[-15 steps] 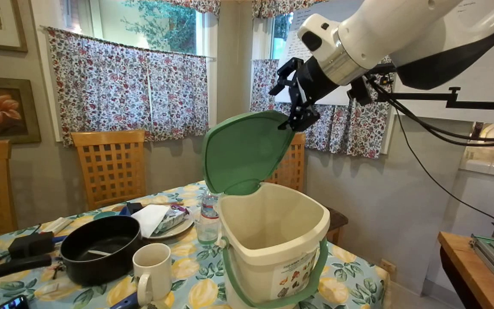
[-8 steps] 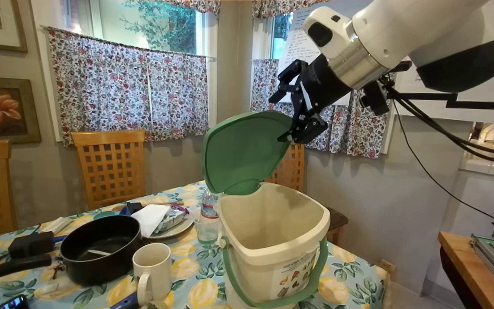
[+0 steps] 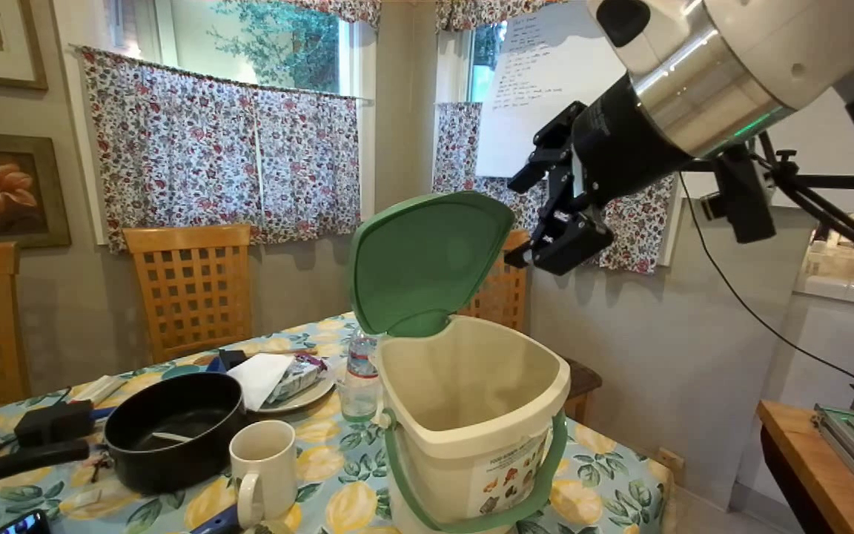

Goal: Open the bucket

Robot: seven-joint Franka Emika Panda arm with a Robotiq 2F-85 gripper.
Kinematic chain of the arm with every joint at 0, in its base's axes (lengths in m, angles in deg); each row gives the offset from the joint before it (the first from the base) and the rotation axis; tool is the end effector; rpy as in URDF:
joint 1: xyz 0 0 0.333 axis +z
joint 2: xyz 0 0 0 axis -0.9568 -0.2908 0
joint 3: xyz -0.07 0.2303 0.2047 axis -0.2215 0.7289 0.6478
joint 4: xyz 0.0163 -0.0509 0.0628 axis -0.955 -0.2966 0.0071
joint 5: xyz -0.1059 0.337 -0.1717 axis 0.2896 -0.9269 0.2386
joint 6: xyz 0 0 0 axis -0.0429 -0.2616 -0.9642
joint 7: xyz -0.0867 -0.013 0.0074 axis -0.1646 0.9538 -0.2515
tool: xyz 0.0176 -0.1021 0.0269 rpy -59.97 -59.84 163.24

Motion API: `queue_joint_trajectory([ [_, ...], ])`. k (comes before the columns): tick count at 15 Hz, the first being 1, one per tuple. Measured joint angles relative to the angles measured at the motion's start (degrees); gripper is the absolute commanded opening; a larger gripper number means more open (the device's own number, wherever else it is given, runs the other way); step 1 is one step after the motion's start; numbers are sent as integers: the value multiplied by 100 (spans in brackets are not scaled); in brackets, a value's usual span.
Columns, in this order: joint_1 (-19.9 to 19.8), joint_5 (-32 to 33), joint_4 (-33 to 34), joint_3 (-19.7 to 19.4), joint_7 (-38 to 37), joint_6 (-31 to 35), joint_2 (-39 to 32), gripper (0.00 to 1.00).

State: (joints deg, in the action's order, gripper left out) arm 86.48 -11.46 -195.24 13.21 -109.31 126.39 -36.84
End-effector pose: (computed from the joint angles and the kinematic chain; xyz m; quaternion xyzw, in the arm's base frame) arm 0.4236 0.2001 0.3949 0.8594 0.2132 0.3115 0.3448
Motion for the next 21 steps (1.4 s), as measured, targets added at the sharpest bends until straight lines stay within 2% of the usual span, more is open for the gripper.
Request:
queue_joint_trajectory([
  [4, 171, -1255, -172, 54, -292, -24, 236, 100],
  [9, 177, -2814, -510, 49, -377, -11, 772, 100],
  [12, 149, -3514, -787, 58, -625, -11, 1192, 100],
  [15, 26, -3818, -1120, 124, -951, -6, 1712, 100],
  [21, -286, -3824, -1722, 238, -951, -16, 2762, 100],
])
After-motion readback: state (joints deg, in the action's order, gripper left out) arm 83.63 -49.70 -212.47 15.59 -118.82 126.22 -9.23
